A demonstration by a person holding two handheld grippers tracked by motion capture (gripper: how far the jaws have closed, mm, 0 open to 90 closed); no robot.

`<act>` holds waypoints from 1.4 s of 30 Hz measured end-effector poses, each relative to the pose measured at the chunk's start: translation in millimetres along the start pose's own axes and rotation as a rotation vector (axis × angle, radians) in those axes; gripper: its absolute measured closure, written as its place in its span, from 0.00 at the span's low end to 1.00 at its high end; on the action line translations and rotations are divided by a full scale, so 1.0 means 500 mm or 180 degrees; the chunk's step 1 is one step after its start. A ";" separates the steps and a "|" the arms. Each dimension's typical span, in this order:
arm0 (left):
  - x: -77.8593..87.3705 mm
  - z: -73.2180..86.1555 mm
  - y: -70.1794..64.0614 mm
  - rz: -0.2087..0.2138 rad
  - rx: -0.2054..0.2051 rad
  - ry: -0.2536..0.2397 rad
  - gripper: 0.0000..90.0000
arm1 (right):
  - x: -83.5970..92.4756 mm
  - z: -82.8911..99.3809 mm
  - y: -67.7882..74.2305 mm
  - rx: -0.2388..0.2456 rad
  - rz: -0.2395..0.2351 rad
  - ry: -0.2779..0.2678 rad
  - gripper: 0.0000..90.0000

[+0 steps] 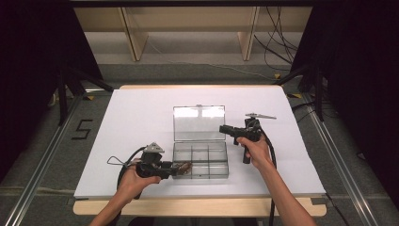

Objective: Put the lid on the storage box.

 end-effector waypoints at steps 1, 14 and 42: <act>0.000 0.000 0.000 -0.0003 -0.0002 -0.0005 0.66 | 0.001 -0.001 0.000 0.0001 -0.0003 -0.0011 0.80; 0.001 0.000 0.000 -0.0026 -0.0043 0.0011 0.66 | 0.023 -0.023 0.015 0.0217 -0.0065 -0.0178 0.83; 0.029 -0.002 0.006 -0.0003 0.0003 -0.0130 0.61 | 0.076 -0.035 0.060 0.0538 -0.0207 -0.0377 0.82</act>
Point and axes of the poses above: each handheld gripper's, and its own axes: x roughly backward along the jaws, z roughly out of its underside, y roughly to its left, the point moved 2 cm from there along -x, roughly forward along the jaws, and after that the axes turned 6 degrees about z, right-handed, at the moved point
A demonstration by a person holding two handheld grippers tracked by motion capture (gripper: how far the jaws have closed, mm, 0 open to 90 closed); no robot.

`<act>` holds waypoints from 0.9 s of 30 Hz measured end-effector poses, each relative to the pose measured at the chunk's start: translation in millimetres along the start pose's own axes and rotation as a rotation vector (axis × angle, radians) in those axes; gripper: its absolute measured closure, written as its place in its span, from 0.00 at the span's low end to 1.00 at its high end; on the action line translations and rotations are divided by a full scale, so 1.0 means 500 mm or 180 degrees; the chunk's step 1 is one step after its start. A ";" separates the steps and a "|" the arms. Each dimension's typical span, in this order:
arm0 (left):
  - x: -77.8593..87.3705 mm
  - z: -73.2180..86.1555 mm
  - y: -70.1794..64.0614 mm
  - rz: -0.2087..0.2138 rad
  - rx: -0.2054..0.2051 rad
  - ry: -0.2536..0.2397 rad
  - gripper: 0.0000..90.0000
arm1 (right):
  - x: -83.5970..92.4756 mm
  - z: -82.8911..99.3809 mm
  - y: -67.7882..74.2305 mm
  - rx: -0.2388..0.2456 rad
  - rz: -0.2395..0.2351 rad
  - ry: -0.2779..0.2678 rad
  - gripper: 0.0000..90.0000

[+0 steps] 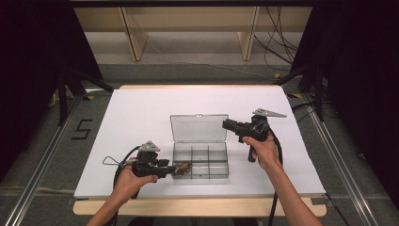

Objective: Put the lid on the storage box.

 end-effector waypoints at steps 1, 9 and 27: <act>0.002 0.000 0.000 -0.0022 -0.0004 -0.0025 0.61 | 0.002 0.001 0.005 -0.0082 -0.0001 0.0032 0.82; 0.013 0.003 -0.008 0.0015 0.0059 -0.0092 0.60 | 0.017 -0.002 0.017 0.0063 -0.0031 -0.0007 0.80; 0.046 0.056 -0.013 0.0037 0.0073 -0.0128 0.58 | 0.056 0.012 0.055 0.0381 0.0085 0.0067 0.81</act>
Point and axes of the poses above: each handheld gripper's, and its own axes: x roughly backward along the jaws, z roughly out of its underside, y roughly to its left, the point moved 2 cm from there along -x, roughly forward along the jaws, and after that the axes turned 6 degrees about z, right-handed, at the moved point
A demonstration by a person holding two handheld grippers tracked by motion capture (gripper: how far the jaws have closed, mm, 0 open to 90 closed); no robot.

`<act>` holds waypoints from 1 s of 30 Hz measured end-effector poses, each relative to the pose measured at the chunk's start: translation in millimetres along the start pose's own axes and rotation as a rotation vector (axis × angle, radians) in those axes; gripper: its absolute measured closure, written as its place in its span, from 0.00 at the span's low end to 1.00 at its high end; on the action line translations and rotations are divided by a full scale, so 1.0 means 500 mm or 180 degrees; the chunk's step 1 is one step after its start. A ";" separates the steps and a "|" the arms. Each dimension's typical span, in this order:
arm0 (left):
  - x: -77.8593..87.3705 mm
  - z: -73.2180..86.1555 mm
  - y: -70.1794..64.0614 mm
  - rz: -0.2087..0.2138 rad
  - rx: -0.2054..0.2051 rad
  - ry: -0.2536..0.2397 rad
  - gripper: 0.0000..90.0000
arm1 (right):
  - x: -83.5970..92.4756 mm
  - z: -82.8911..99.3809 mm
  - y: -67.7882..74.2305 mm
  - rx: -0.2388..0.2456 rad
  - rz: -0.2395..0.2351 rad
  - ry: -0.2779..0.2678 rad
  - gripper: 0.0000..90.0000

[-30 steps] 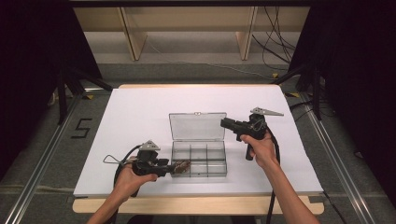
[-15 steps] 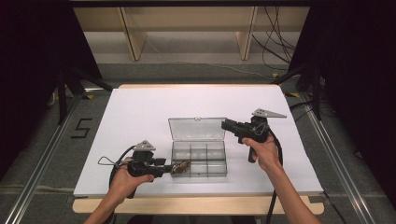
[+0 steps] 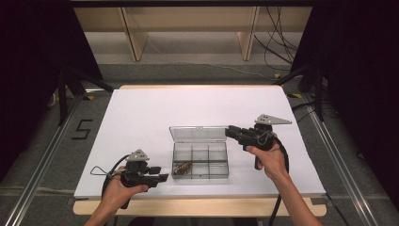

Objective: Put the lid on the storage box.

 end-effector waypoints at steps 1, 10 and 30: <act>0.004 0.002 0.000 -0.0002 -0.0020 0.0006 0.58 | 0.003 0.002 0.004 -0.0069 -0.0019 0.0051 0.81; 0.014 0.021 -0.004 -0.0037 -0.0043 0.0010 0.58 | 0.012 0.010 0.016 0.0001 0.0025 0.0107 0.81; 0.024 0.060 -0.021 -0.0027 -0.0141 0.0114 0.52 | 0.038 0.037 0.045 0.0313 0.0064 0.0213 0.81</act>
Point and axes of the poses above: each handheld gripper's, and its own axes: x roughly backward along the jaws, z roughly out of its underside, y roughly to its left, the point moved 2 cm from there along -x, roughly forward along the jaws, and after that the axes turned 6 degrees about z, right-handed, at the moved point
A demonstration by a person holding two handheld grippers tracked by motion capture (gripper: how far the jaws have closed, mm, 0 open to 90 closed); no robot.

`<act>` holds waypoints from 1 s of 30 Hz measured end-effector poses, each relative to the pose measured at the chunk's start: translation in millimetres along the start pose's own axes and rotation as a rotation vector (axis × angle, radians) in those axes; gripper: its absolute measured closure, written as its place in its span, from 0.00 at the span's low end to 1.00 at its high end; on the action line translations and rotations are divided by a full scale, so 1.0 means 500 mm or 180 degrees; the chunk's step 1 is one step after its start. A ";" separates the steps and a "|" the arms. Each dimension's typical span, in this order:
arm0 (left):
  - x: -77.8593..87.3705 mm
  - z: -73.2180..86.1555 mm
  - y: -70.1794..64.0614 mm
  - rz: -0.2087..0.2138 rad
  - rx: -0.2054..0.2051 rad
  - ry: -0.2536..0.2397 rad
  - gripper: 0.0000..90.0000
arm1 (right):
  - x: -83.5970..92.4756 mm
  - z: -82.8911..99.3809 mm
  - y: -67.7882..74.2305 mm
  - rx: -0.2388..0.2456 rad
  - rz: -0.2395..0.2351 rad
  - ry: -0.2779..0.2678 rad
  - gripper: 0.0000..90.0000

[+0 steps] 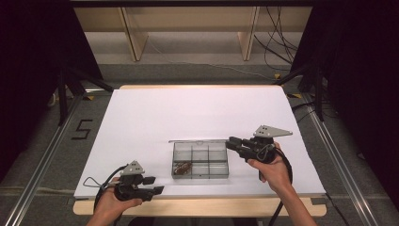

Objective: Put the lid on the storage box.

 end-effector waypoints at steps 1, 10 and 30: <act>0.000 0.001 -0.001 0.0001 0.0008 -0.0014 0.52 | -0.001 0.002 0.003 -0.0063 -0.0024 0.0005 0.81; 0.004 0.009 -0.002 -0.0039 0.0022 0.0032 0.50 | 0.006 0.015 0.008 -0.0030 -0.0008 0.0068 0.81; 0.010 0.023 0.004 -0.0097 0.0048 0.0051 0.39 | 0.014 0.046 0.020 -0.0066 -0.0057 0.0166 0.81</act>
Point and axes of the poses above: each handheld gripper's, and its own axes: x roughly backward along the jaws, z roughly out of its underside, y roughly to its left, the point moved 2 cm from there along -x, roughly forward along the jaws, and after that the axes turned 6 degrees about z, right-handed, at the moved point
